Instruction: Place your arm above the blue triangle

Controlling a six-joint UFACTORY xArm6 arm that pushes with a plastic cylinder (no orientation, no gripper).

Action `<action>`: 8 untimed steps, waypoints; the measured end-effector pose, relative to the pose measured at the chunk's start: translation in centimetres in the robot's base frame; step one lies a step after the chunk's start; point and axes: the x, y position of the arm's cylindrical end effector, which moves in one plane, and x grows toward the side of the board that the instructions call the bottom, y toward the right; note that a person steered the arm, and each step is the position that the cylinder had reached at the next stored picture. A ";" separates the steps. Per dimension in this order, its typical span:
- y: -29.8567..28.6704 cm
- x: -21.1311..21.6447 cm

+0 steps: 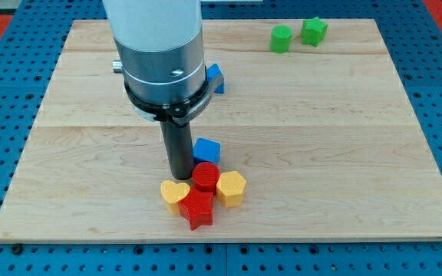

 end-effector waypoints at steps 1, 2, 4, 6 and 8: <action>0.0 0.0; 0.0 -0.4; 0.9 -0.7; 4.9 -4.8; 1.5 -8.5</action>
